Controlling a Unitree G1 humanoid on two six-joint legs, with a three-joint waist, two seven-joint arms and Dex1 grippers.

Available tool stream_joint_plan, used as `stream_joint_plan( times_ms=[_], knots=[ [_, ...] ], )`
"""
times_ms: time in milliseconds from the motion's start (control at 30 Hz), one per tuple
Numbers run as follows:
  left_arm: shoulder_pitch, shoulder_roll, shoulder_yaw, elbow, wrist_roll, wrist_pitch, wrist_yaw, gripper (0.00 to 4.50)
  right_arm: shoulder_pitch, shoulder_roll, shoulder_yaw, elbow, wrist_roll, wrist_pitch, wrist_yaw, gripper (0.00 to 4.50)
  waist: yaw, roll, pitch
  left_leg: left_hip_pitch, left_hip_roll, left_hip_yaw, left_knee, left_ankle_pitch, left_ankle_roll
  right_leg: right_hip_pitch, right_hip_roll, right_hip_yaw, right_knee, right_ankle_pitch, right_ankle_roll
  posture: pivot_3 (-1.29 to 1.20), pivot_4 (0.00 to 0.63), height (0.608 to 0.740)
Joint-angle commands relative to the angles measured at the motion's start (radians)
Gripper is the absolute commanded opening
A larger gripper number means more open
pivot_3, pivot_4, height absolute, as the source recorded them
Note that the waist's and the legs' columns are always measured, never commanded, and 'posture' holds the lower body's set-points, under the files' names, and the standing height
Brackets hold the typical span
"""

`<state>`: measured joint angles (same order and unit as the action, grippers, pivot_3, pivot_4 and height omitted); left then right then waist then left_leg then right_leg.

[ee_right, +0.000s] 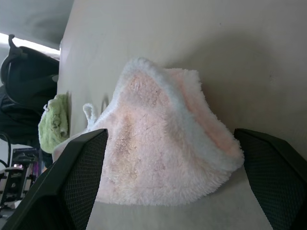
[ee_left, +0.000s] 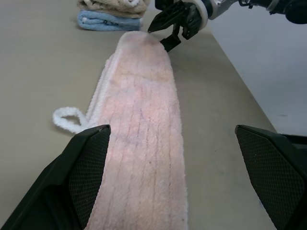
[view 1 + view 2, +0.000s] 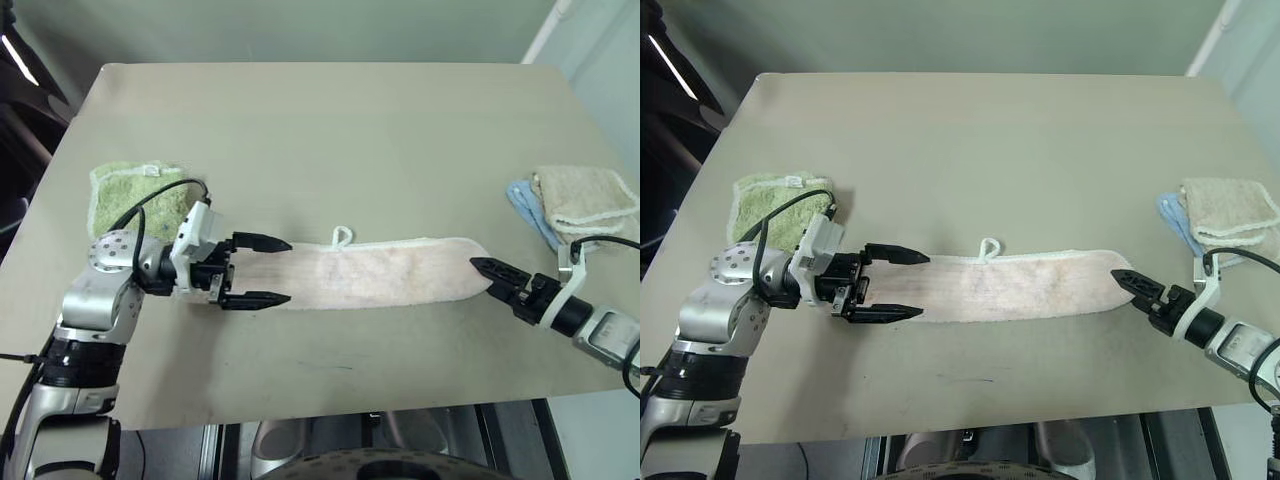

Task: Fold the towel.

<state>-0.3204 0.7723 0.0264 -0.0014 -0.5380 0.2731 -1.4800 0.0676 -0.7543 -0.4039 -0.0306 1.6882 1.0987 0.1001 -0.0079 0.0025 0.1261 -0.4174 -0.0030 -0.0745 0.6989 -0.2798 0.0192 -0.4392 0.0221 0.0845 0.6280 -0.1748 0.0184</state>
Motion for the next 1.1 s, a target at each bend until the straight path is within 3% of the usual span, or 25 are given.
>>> stream_joint_plan(
  times_ms=[33, 167, 267, 633, 667, 1100],
  knots=[
    [-0.012, 0.007, 0.012, 0.008, 0.01, -0.037, -0.011, 4.5, 0.048, 0.016, 0.018, -0.064, 0.059, 0.039, -0.01, 4.46, 0.002, 0.0, 0.0, 0.0, 0.0, 0.0, 0.0, 0.0, 0.0, 0.0, 0.0, 0.0, 0.0, -0.001, 0.0, 0.0, 0.15, 0.733],
    [-0.017, 0.003, 0.008, 0.024, 0.013, -0.049, -0.013, 4.5, 0.067, 0.029, 0.029, -0.103, 0.102, 0.018, -0.048, 4.46, 0.0, 0.0, 0.0, -0.001, 0.001, 0.0, -0.001, -0.003, -0.002, -0.001, 0.0, -0.001, 0.0, -0.005, 0.0, 0.0, 0.15, 0.733],
    [-0.025, -0.001, 0.005, 0.042, 0.023, -0.072, -0.019, 4.5, 0.066, 0.044, 0.038, -0.115, 0.101, 0.0, -0.064, 3.9, 0.001, 0.0, 0.0, -0.001, 0.001, 0.0, -0.001, -0.005, -0.002, -0.001, 0.001, -0.001, 0.0, -0.006, 0.002, 0.0, 0.15, 0.733],
    [-0.016, -0.006, 0.004, 0.054, 0.032, -0.104, -0.015, 4.5, 0.038, 0.059, -0.034, -0.067, 0.12, -0.082, -0.126, 0.19, 0.005, 0.001, 0.001, -0.001, 0.001, 0.0, -0.001, -0.006, 0.0, -0.001, 0.0, -0.001, 0.0, -0.005, 0.006, 0.0, 0.15, 0.733],
    [-0.015, -0.007, 0.004, 0.053, 0.033, -0.105, -0.014, 4.5, 0.043, 0.055, -0.051, -0.06, 0.124, -0.088, -0.124, 0.04, 0.007, 0.001, 0.001, -0.001, 0.001, 0.0, -0.001, -0.006, 0.0, -0.001, 0.0, -0.001, 0.0, -0.005, 0.006, 0.0, 0.15, 0.733],
    [-0.031, -0.03, -0.008, 0.089, 0.048, -0.143, -0.026, 4.5, 0.223, 0.056, -0.18, -0.222, 0.036, -0.138, -0.044, 0.04, 0.017, 0.001, 0.001, -0.002, 0.001, 0.0, -0.001, -0.007, 0.0, -0.001, 0.0, -0.001, 0.0, -0.007, 0.003, 0.0, 0.15, 0.733]
  ],
)
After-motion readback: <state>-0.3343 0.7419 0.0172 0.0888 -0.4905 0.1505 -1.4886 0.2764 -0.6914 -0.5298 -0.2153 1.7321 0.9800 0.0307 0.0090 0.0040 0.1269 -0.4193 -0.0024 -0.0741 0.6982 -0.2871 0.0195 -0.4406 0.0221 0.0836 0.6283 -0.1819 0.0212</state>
